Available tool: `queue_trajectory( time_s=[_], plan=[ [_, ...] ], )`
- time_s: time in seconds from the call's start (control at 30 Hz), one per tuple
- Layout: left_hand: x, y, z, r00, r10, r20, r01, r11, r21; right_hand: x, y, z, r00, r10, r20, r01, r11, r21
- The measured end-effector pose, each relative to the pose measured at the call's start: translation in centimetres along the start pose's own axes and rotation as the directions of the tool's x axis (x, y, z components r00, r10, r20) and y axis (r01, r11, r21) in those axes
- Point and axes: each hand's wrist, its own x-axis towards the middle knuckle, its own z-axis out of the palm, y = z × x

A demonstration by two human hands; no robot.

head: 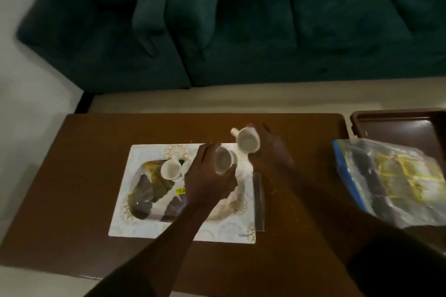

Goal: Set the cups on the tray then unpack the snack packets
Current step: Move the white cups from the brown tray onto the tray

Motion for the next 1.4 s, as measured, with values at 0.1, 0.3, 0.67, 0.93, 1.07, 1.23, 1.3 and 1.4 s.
queue_trajectory(
  time_s=[0.1,0.3,0.67,0.93,1.07,1.23,1.3,1.4],
  plan=[
    [-2.3,-5.1,-1.6,1.0,-0.017,0.0,0.017,0.998,0.066,-1.5,-2.4,4.9,0.989,-0.004,0.15,0.008,1.0,-0.026],
    [-6.7,-12.7,-1.4,0.926,-0.352,0.135,0.35,0.936,0.033,-6.3,-3.0,11.7,0.933,0.046,0.356,-0.004,0.993,-0.119],
    [-3.9,-14.8,-0.2,0.894,-0.43,0.124,0.426,0.903,0.055,-4.4,-2.7,14.7,0.958,0.049,0.283,-0.019,0.994,-0.109],
    [-6.7,-18.6,-1.1,0.924,-0.321,0.206,0.265,0.929,0.259,-8.9,-3.3,19.1,0.968,0.239,0.071,-0.245,0.965,0.098],
    [-7.3,-20.3,-1.3,0.902,-0.2,0.383,0.125,0.969,0.212,-8.8,-3.7,19.8,0.946,0.324,-0.023,-0.315,0.933,0.172],
    [-6.7,-20.1,-1.4,0.907,-0.267,0.325,0.273,0.962,0.027,-7.5,-3.9,19.9,0.983,0.181,-0.035,-0.176,0.978,0.115],
    [-6.8,-19.8,-1.3,0.884,-0.361,0.298,0.382,0.924,-0.015,-7.3,-4.3,20.1,0.981,0.189,-0.036,-0.183,0.973,0.138],
    [-6.4,-19.5,-1.2,0.851,-0.458,0.259,0.492,0.867,-0.083,-7.1,-4.9,20.7,0.964,0.262,-0.038,-0.25,0.949,0.19]
  ],
)
